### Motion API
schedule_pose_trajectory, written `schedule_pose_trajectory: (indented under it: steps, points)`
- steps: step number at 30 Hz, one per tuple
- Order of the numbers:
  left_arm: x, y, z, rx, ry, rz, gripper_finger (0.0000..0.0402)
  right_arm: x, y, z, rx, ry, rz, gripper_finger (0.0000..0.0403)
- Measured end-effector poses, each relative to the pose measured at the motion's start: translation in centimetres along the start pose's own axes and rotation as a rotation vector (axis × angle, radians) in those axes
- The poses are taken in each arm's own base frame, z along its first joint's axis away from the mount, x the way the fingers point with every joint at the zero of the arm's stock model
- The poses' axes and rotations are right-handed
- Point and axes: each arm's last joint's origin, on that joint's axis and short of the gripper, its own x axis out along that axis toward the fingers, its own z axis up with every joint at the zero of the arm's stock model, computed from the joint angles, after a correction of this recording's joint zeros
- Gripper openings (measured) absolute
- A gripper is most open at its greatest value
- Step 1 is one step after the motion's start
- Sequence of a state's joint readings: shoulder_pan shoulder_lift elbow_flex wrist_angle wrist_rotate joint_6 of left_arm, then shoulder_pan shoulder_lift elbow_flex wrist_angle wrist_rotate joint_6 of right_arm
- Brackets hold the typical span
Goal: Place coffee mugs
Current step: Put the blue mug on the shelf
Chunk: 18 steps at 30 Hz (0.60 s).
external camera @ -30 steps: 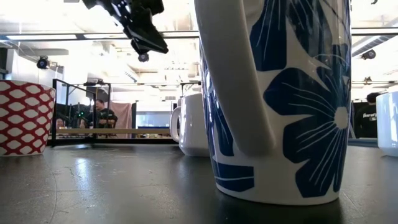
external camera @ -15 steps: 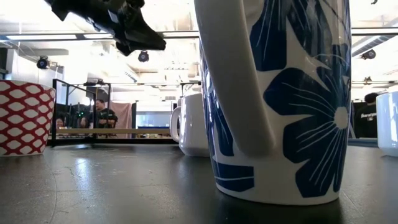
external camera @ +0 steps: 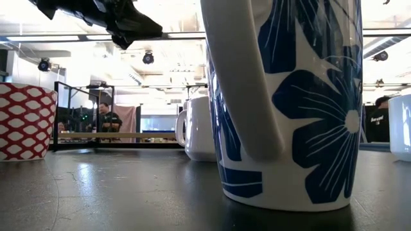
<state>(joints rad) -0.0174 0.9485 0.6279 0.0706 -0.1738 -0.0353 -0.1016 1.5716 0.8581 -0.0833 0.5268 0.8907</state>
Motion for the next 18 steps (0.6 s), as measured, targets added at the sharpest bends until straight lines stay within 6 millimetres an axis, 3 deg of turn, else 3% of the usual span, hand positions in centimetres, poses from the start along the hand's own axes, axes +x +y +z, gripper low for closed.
schedule_pose_trajectory:
  steps: [7,11,18]
  points:
    - [-0.8,0.1,0.3,-0.007,-0.041,-0.002,0.0077,1.8,-0.1,-0.4,-0.027,-0.006,-0.013,0.0137]
    - [-0.9,0.1,0.3,-0.018,-0.048,-0.003,0.0077,1.9,-0.2,-0.4,-0.04,-0.008,-0.016,0.0129]
    - [-1.3,0.1,1.4,-0.05,0.038,-0.03,0.0077,1.2,-0.2,0.2,-0.102,-0.016,-0.004,0.0049]
